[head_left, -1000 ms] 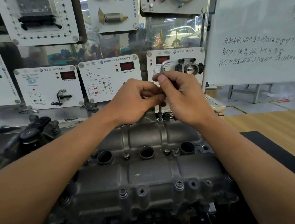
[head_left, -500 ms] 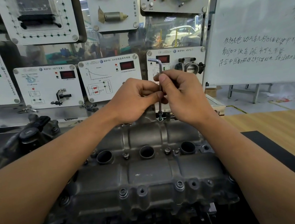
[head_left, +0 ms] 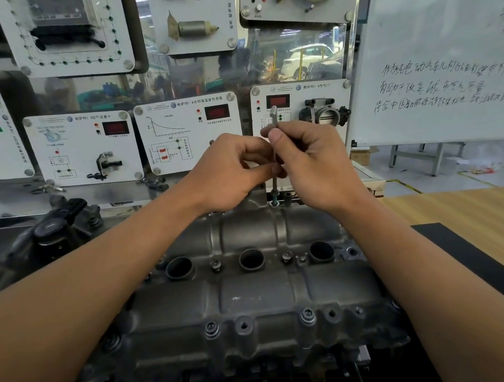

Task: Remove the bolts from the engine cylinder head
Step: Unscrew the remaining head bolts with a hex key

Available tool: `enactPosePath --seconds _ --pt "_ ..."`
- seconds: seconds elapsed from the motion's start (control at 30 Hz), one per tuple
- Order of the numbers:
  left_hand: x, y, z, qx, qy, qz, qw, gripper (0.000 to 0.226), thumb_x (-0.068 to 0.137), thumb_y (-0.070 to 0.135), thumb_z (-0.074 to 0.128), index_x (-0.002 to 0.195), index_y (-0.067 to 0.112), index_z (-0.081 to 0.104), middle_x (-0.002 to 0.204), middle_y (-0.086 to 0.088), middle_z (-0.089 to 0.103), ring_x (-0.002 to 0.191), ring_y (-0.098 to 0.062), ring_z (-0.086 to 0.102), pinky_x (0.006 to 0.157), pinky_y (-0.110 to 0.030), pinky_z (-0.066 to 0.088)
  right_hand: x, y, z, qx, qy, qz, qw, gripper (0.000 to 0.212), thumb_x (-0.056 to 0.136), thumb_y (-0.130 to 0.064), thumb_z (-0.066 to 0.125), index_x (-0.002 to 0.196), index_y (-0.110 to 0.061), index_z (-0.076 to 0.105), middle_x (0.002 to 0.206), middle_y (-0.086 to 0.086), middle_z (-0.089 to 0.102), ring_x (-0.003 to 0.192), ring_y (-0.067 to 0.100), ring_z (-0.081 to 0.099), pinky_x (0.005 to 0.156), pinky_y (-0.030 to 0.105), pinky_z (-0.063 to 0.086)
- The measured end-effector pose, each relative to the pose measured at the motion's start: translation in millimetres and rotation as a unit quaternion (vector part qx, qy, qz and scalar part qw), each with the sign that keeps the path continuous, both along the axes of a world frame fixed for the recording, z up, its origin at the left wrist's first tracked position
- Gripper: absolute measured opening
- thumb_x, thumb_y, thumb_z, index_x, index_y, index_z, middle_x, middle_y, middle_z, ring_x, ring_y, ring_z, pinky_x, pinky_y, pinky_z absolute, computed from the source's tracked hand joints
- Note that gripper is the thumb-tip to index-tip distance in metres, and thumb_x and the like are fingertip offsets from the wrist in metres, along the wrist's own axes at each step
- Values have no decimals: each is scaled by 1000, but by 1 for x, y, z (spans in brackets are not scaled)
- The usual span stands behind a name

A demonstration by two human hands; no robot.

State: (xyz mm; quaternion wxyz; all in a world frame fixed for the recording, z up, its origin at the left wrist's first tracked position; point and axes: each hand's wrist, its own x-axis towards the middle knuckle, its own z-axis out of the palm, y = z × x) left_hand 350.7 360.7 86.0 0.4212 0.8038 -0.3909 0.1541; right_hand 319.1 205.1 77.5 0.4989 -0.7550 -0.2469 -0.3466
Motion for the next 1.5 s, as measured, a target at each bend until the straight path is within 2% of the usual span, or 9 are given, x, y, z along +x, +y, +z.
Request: enactPosePath --seconds 0.17,0.57,0.73,0.9,1.0,1.17,1.27,1.37,1.5 --pt "1 -5 -1 -18 -25 34 999 22 80 16 80 94 1 70 85 -22 70 77 -32 66 77 -43 55 -2 1 1 1 -16 6 1000 16 96 -13 63 91 -2 74 79 9 73 75 18 68 70 29 56" --pt "4 -4 -3 215 21 45 975 16 86 22 75 94 10 70 80 -1 67 72 -15 58 66 -22 44 7 4 5 -42 -1 -49 998 45 99 -19 57 58 -6 45 52 0 35 52 8 30 51 24 28" --pt "5 -3 -2 196 32 39 979 11 84 26 78 82 25 67 75 7 63 64 -2 51 60 -15 37 4 1 7 37 -57 -44 997 34 100 -17 57 76 6 62 56 14 49 55 5 39 53 19 34" --pt "1 3 4 125 69 -2 990 15 87 21 75 101 17 72 96 -3 73 91 -20 69 85 -37 55 0 3 9 19 -25 -56 998 30 101 -20 53 85 0 68 58 3 54 55 5 46 54 22 39" --pt "-1 17 12 2 122 -68 990 31 91 6 67 122 11 66 116 -1 73 111 -13 67 99 -28 52 -2 7 18 -43 -14 -50 998 31 102 -20 53 87 2 68 69 12 64 63 22 57 62 36 47" --pt "1 4 7 304 -27 7 952 34 92 28 68 126 23 66 118 12 65 104 -3 56 90 -18 40 -3 11 63 0 -66 -68 996 30 102 -24 50 82 -12 69 62 3 54 57 13 47 53 31 38" --pt "7 -2 9 315 -50 11 948 17 92 31 67 107 23 72 90 26 60 82 7 55 75 -11 35 -3 11 80 71 -80 -76 991 31 100 -27 50 73 -23 64 59 4 47 57 17 41 56 34 33" --pt "11 -1 7 275 -53 17 960 8 90 35 70 89 27 68 74 24 56 69 12 54 60 -5 35 -2 10 74 30 -72 -82 994 35 101 -25 50 75 -8 66 56 -2 46 54 11 39 54 28 32" --pt "9 2 6 266 -35 22 963 34 86 41 73 111 20 68 100 11 70 89 1 61 81 -19 47 0 10 63 -20 -48 -80 995 37 102 -20 51 80 6 65 58 4 49 55 12 42 54 28 34"
